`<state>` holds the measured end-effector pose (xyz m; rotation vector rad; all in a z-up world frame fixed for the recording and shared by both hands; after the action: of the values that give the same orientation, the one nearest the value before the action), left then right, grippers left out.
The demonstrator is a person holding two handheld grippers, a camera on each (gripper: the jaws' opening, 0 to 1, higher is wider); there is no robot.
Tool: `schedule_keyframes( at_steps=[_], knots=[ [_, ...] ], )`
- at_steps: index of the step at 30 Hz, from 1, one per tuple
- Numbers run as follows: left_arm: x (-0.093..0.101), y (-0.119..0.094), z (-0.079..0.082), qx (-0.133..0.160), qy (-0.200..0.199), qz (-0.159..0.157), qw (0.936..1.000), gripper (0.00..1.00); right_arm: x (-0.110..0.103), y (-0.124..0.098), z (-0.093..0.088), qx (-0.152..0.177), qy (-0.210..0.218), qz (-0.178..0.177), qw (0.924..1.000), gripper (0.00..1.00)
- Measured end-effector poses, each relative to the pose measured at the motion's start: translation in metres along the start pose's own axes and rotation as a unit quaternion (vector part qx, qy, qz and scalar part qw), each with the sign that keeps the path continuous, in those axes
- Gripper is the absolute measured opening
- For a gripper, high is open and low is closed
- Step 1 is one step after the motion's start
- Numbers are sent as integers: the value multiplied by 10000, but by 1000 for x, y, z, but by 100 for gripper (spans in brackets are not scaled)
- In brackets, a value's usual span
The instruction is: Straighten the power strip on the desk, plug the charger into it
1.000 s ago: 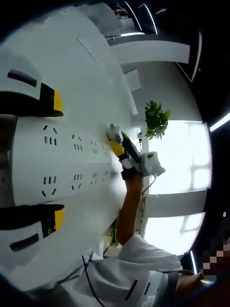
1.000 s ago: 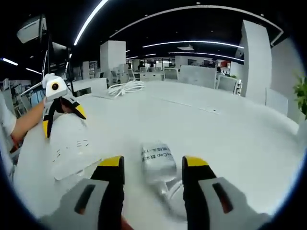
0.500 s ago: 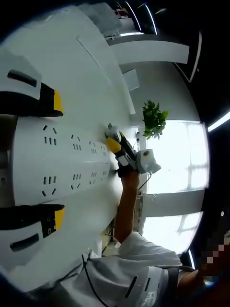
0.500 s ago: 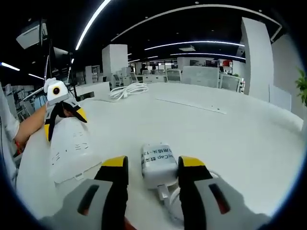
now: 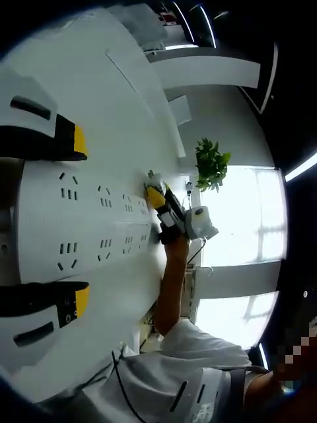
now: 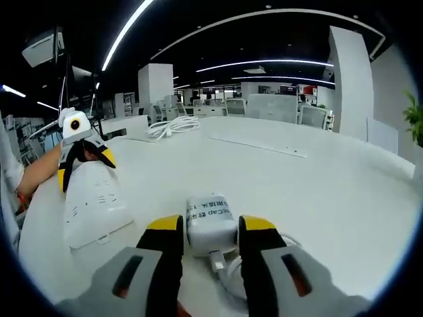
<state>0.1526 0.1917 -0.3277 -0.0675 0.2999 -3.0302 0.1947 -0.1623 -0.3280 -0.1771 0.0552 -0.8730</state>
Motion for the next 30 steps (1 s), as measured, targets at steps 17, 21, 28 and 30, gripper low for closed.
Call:
schedule_keyframes(
  at_steps=[17, 21, 28, 30],
  knots=[
    [0, -1, 0, 97, -15, -19, 10000, 75, 0, 5, -2, -85, -181, -2, 9998, 33],
    [0, -1, 0, 101, -16, -19, 9999, 75, 2, 4, -1, 25, -29, -37, 10000, 29],
    [0, 0, 0, 96, -16, -17, 10000, 75, 3, 4, -1, 73, -79, -57, 9999, 29],
    [0, 0, 0, 90, -16, -16, 10000, 75, 3, 4, -1, 79, -66, -88, 9999, 28]
  ],
)
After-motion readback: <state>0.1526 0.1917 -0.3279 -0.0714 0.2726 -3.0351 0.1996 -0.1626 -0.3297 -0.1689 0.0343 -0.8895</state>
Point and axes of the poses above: the point that each gripper's makers call its tool centre point, and the gripper's own axes: y roughly forward along the fingers, x roughly to its right, z roughly out of its top, the point moved 10 cm from there along -y, roughly backward along the fingers, and after that the axes turned 11 degrees about x, right-handed, at the moved point
